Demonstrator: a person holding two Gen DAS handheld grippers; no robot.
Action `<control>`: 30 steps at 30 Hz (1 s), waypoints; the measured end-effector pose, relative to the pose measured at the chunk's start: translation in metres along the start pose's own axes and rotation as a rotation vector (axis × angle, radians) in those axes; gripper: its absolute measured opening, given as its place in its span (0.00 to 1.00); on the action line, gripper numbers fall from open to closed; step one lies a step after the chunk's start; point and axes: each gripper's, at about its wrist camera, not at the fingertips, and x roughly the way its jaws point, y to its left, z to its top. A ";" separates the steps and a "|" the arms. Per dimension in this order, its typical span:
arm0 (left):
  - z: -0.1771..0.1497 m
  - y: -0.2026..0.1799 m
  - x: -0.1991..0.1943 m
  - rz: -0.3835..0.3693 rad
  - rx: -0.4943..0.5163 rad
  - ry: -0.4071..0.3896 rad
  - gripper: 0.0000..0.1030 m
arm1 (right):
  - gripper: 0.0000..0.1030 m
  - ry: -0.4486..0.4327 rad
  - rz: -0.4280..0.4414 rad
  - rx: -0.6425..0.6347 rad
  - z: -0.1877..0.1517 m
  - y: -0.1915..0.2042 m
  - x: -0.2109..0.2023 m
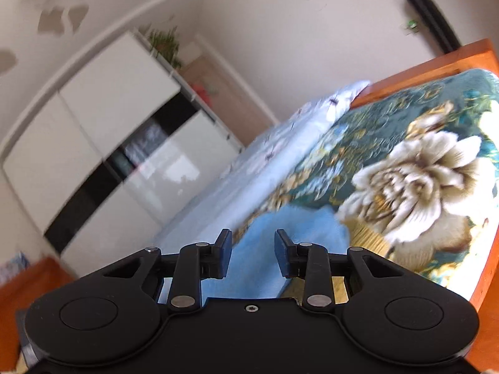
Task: Fold clothes
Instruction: 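Open both tools and release the shirt flat on the yellow knit garment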
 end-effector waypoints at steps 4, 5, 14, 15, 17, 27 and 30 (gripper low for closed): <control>-0.003 0.008 -0.002 -0.018 -0.034 0.000 0.27 | 0.33 -0.050 -0.009 0.028 -0.008 -0.003 -0.008; -0.003 0.009 -0.001 -0.020 -0.037 -0.001 0.27 | 0.33 -0.068 -0.018 0.042 -0.009 -0.006 -0.012; -0.005 0.010 -0.001 -0.019 -0.032 -0.008 0.27 | 0.33 -0.048 -0.141 0.128 -0.016 -0.037 -0.016; -0.005 0.010 -0.001 -0.019 -0.034 -0.009 0.27 | 0.33 -0.040 -0.146 0.112 -0.017 -0.035 -0.013; -0.006 0.010 -0.001 -0.017 -0.032 -0.010 0.27 | 0.33 -0.035 -0.138 0.086 -0.018 -0.028 -0.009; -0.007 0.007 -0.001 -0.008 -0.019 -0.015 0.27 | 0.37 -0.114 -0.002 0.009 0.008 0.012 0.003; -0.008 0.008 -0.001 -0.011 -0.021 -0.016 0.27 | 0.37 -0.171 -0.014 0.016 0.011 0.012 -0.008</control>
